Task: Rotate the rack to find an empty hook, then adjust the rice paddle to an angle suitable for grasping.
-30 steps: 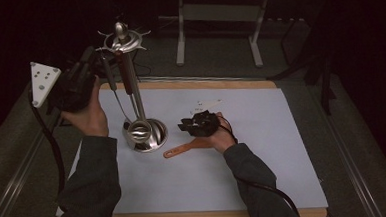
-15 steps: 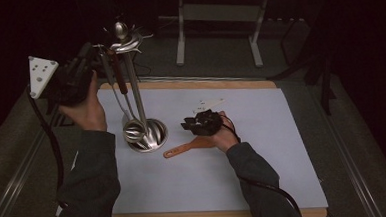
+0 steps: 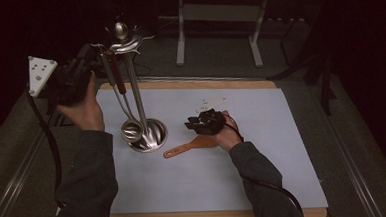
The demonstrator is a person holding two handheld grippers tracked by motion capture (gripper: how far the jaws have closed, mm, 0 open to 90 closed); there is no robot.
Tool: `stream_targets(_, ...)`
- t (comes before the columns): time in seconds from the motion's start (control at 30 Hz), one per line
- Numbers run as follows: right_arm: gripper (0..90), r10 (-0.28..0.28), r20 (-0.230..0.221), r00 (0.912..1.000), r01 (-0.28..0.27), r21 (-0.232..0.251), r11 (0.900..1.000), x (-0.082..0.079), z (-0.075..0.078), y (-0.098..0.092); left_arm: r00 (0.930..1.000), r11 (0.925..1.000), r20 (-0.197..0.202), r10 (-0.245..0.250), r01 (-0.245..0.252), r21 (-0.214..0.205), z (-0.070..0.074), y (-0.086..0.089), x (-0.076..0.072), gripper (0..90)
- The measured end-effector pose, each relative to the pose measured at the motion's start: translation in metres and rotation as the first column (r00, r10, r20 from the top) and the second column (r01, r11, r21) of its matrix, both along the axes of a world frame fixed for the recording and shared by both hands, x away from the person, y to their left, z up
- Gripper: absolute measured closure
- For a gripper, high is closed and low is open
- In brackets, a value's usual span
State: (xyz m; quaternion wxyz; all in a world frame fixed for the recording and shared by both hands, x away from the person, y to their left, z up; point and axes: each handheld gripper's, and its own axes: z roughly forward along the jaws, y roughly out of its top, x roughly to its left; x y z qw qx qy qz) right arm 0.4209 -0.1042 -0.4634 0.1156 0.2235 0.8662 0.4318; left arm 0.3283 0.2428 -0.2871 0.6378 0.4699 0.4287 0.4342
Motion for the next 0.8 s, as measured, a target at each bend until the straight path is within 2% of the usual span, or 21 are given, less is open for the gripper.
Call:
stream_targets(0.17,71.5,-0.012,0.01,0.9999,0.012,-0.019,0.9997,0.002,0.0,-0.003,0.9998,0.9996,0.001,-0.019,0.019,0.022,-0.005,-0.001,-0.006,89.5)
stream_targets(0.37,71.5,-0.035,0.021,0.9992,0.036,-0.077,0.9964,0.007,-0.003,-0.008,0.9989,0.9991,-0.028,-0.036,0.037,0.021,-0.028,0.005,-0.018,88.5)
stream_targets(0.57,71.9,-0.063,0.017,0.9979,0.065,-0.13,0.9894,0.014,-0.009,-0.013,0.9961,0.9992,-0.081,-0.037,0.038,0.015,-0.065,0.012,-0.039,87.4)
stream_targets(0.67,72.7,-0.078,0.015,0.9968,0.079,-0.149,0.9857,0.017,-0.012,-0.014,0.9916,0.9988,-0.123,-0.039,0.042,0.025,-0.089,0.012,-0.049,86.3)
stream_targets(0.8,75.3,-0.088,0.017,0.996,0.089,-0.171,0.9813,0.02,-0.016,-0.015,0.9814,0.9984,-0.186,-0.047,0.052,0.021,-0.123,0.013,-0.06,84.5)
